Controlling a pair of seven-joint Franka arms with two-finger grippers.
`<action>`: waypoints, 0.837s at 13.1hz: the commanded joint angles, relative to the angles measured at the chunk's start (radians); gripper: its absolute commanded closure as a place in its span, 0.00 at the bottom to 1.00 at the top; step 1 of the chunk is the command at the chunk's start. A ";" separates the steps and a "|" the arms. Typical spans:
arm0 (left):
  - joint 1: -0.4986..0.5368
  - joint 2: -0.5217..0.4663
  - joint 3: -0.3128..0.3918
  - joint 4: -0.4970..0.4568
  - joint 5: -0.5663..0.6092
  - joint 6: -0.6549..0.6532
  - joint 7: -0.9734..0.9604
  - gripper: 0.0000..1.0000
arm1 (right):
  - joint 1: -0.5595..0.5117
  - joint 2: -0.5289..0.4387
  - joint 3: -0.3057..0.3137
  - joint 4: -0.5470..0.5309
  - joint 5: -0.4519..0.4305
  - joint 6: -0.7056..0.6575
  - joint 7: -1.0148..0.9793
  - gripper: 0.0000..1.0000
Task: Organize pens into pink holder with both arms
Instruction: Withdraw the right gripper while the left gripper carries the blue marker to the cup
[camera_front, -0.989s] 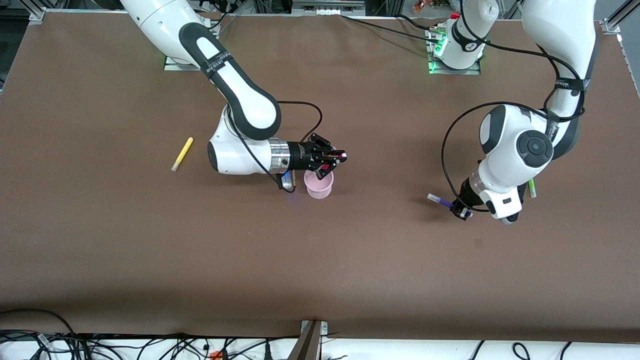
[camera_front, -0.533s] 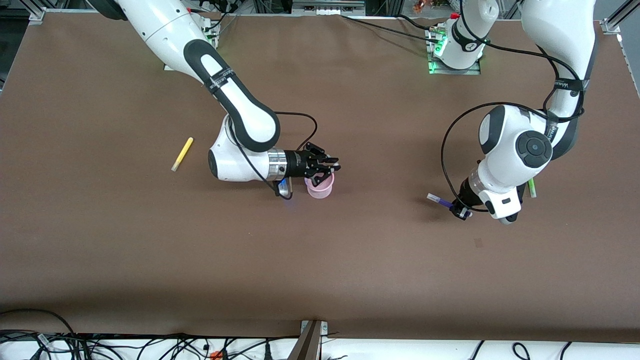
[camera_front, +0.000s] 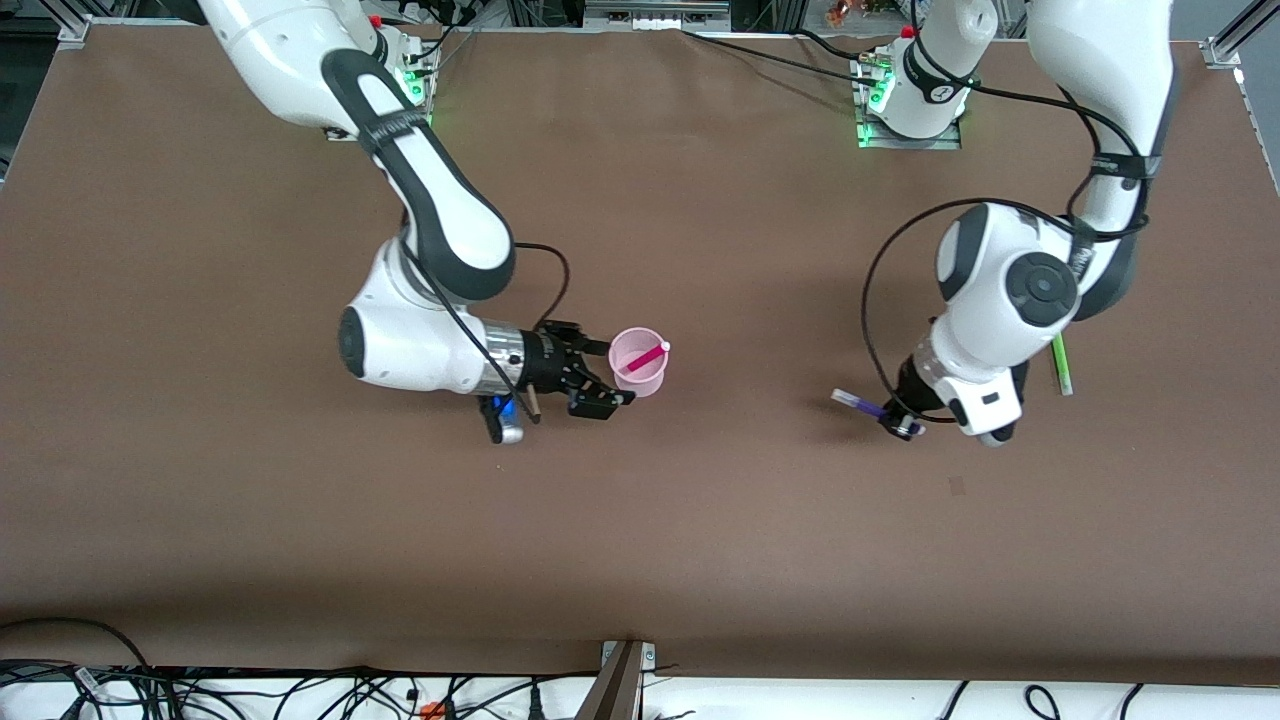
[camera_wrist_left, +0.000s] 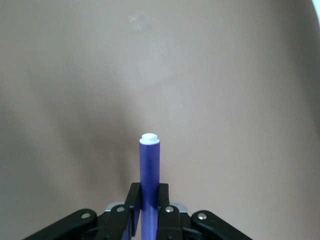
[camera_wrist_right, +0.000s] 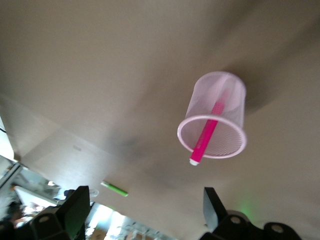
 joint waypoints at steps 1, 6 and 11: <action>-0.108 0.001 0.016 0.065 0.083 -0.037 -0.162 1.00 | -0.071 -0.071 0.004 0.021 -0.198 -0.132 -0.051 0.00; -0.270 0.069 0.016 0.201 0.316 -0.042 -0.535 1.00 | -0.079 -0.282 -0.139 0.007 -0.424 -0.428 -0.348 0.00; -0.414 0.193 0.026 0.329 0.514 -0.097 -0.661 1.00 | -0.079 -0.529 -0.266 -0.122 -0.637 -0.528 -0.722 0.00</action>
